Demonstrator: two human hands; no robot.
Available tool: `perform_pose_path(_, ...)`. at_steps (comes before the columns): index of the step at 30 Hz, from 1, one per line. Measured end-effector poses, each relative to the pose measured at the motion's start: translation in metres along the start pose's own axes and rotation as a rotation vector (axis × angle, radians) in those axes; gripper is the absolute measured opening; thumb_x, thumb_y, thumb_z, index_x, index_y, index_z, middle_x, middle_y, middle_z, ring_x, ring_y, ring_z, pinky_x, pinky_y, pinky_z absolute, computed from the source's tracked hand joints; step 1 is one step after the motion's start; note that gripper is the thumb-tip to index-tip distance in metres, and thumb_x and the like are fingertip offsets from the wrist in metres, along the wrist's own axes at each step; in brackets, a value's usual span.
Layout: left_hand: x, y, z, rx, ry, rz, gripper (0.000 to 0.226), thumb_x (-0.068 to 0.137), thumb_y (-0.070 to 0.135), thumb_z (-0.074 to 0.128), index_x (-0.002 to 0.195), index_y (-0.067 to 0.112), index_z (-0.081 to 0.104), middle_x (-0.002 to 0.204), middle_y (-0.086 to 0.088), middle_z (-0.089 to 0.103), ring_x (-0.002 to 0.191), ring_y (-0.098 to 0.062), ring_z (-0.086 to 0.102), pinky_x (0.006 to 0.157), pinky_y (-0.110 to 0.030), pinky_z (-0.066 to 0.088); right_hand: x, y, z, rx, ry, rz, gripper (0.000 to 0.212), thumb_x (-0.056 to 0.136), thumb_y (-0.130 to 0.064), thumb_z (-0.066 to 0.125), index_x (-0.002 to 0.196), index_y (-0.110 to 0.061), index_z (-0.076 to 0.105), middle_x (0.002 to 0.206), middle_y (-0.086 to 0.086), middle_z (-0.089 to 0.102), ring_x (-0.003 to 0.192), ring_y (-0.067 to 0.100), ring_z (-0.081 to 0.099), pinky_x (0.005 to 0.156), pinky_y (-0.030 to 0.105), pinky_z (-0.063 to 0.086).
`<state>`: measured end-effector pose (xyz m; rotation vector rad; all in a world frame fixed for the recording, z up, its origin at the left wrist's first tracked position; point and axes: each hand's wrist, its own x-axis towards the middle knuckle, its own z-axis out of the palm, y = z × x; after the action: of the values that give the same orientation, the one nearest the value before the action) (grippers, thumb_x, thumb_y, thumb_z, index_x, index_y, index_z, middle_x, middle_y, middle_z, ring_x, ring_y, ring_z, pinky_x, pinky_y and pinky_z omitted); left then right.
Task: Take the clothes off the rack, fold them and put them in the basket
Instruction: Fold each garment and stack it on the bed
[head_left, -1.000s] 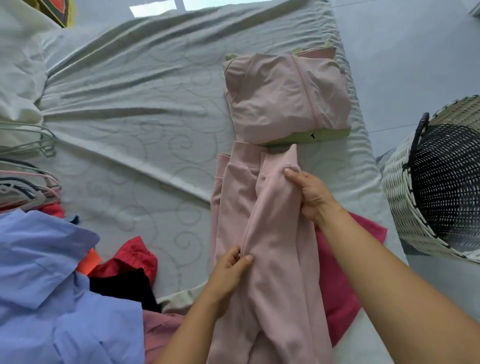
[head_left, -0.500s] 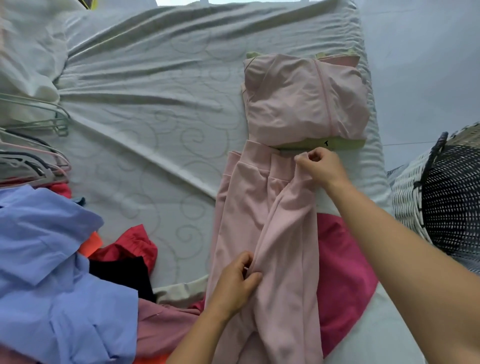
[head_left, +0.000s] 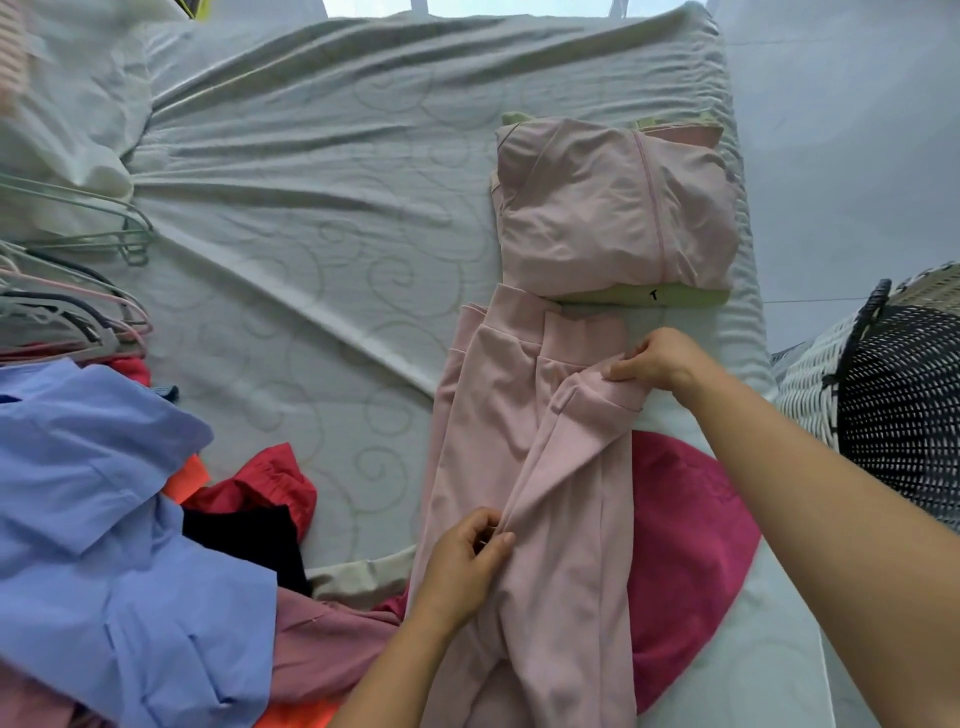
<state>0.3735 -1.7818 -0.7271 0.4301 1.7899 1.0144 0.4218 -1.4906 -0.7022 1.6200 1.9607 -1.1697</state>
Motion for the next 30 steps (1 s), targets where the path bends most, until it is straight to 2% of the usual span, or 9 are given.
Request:
perform_pose_path(2,-0.001,-0.002,0.001,-0.017,-0.016,0.012,0.017,0.072,0.037,0.057,0.082,0.025,0.064,0.072,0.012,0.062,0.07,0.001,0.053,0.069,-0.018,0.042,-0.003,0.003,0.0,0.11,-0.056,0.037,0.03,0.075,-0.016,0.075,0.093,0.005,0.062,0.092,0.014,0.06,0.091,0.028,0.057,0.075,0.033,0.046)
perform_pose_path(4,-0.003,-0.004,0.003,-0.044,-0.02,0.019,0.031,0.067,0.046,0.056,0.085,0.023,0.065,0.077,0.009,0.063,0.073,-0.003,0.054,0.07,-0.021,0.043,-0.008,0.004,0.001,0.201,-0.033,0.01,0.009,0.079,-0.005,0.067,0.079,-0.004,0.058,0.078,0.009,0.053,0.078,0.022,0.05,0.06,0.026,0.041)
perform_pose_path(7,-0.004,-0.002,0.006,-0.048,-0.026,-0.008,0.035,0.063,0.045,0.06,0.083,0.017,0.063,0.074,0.009,0.061,0.069,-0.002,0.051,0.067,-0.022,0.042,-0.016,0.001,-0.008,0.288,0.149,-0.168,0.017,0.08,-0.006,0.062,0.068,-0.013,0.054,0.072,0.006,0.054,0.074,0.021,0.05,0.056,0.025,0.038)
perform_pose_path(10,-0.007,-0.004,0.007,-0.021,-0.066,-0.072,0.027,0.061,0.039,0.064,0.069,0.015,0.054,0.059,0.013,0.05,0.056,0.001,0.041,0.056,-0.019,0.035,-0.032,-0.009,-0.03,0.069,0.332,-0.347,0.009,0.087,-0.017,0.056,0.081,-0.012,0.053,0.082,0.01,0.057,0.08,0.027,0.054,0.068,0.033,0.041)
perform_pose_path(13,-0.01,-0.006,0.008,0.001,-0.117,-0.111,0.025,0.064,0.04,0.062,0.065,0.018,0.051,0.055,0.016,0.047,0.053,0.004,0.039,0.054,-0.018,0.032,-0.045,-0.028,-0.047,-0.283,0.474,-0.437,0.025,0.094,-0.027,0.05,0.103,-0.004,0.051,0.1,0.021,0.06,0.095,0.038,0.056,0.078,0.042,0.041)
perform_pose_path(15,-0.009,-0.008,0.01,0.02,-0.083,-0.128,0.021,0.068,0.04,0.058,0.064,0.022,0.05,0.054,0.019,0.05,0.054,0.006,0.041,0.056,-0.02,0.034,-0.041,-0.046,-0.044,-0.279,0.532,-0.492,0.031,0.094,-0.032,0.052,0.109,-0.005,0.051,0.106,0.019,0.061,0.1,0.038,0.056,0.083,0.043,0.042)
perform_pose_path(20,-0.006,-0.009,0.007,0.029,-0.033,-0.174,0.037,0.077,0.042,0.052,0.088,0.009,0.064,0.089,-0.002,0.068,0.081,-0.01,0.056,0.078,-0.031,0.047,-0.019,-0.055,0.006,-0.345,0.45,-0.458,0.051,0.093,-0.027,0.051,0.138,-0.009,0.034,0.138,0.015,0.044,0.126,0.032,0.04,0.102,0.042,0.027)
perform_pose_path(25,-0.008,-0.007,0.006,0.031,-0.02,-0.175,0.022,0.093,0.017,0.053,0.071,0.019,0.053,0.068,0.012,0.054,0.066,-0.003,0.048,0.056,-0.013,0.037,-0.039,0.003,0.071,-0.518,0.443,-0.813,0.045,0.084,-0.016,0.039,0.125,-0.011,0.057,0.139,0.017,0.047,0.126,0.035,0.048,0.101,0.04,0.027)
perform_pose_path(30,-0.016,-0.018,0.006,-0.006,-0.009,-0.174,0.031,0.091,0.013,0.057,0.062,0.017,0.047,0.046,0.019,0.048,0.051,0.005,0.039,0.05,-0.013,0.031,-0.038,0.025,0.104,-0.572,0.055,-0.689,0.057,0.097,-0.045,0.024,0.149,-0.03,0.006,0.158,-0.005,-0.005,0.146,0.014,-0.006,0.117,0.035,-0.002)
